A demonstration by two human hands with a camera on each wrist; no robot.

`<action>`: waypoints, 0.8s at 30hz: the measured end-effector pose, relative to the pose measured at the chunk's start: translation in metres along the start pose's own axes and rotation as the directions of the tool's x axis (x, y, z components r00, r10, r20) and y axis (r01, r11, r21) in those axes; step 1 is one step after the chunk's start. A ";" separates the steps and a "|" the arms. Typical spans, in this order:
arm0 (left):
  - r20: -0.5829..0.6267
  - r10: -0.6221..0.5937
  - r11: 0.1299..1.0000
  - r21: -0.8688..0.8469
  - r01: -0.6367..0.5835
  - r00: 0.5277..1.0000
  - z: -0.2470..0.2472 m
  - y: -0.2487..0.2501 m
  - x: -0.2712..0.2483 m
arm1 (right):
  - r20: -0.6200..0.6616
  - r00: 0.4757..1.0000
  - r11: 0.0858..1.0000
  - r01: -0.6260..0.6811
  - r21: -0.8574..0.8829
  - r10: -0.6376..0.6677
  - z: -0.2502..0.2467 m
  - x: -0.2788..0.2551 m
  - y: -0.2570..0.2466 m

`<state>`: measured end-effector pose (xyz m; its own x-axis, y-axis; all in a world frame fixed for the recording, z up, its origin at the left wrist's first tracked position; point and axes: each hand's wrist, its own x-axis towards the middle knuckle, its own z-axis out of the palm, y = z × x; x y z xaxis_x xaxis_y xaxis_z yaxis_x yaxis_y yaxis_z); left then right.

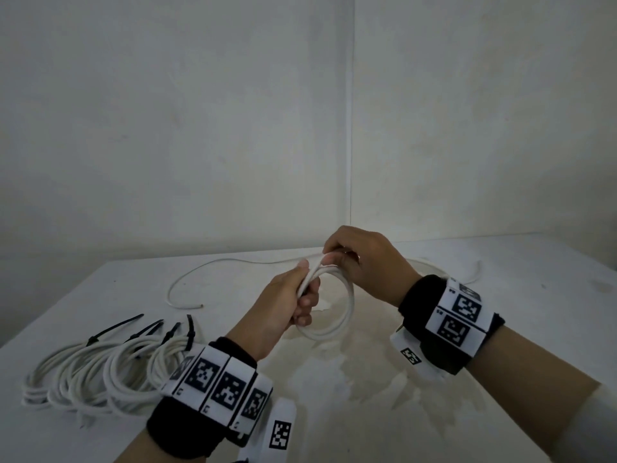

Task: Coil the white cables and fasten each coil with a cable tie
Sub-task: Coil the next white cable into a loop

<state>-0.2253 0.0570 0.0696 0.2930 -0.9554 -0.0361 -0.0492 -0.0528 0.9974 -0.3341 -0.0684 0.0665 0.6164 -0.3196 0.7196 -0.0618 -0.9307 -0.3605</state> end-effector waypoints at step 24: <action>0.090 -0.005 0.996 0.089 -0.003 0.996 -0.013 0.001 0.000 | 0.389 0.853 0.841 -0.467 0.274 0.347 -0.013 0.003 -0.017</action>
<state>-0.2127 0.0612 0.0718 0.2058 -0.9775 -0.0464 -0.1348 -0.0753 0.9880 -0.3413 -0.0558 0.0819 0.8099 -0.5269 0.2579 -0.1247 -0.5842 -0.8020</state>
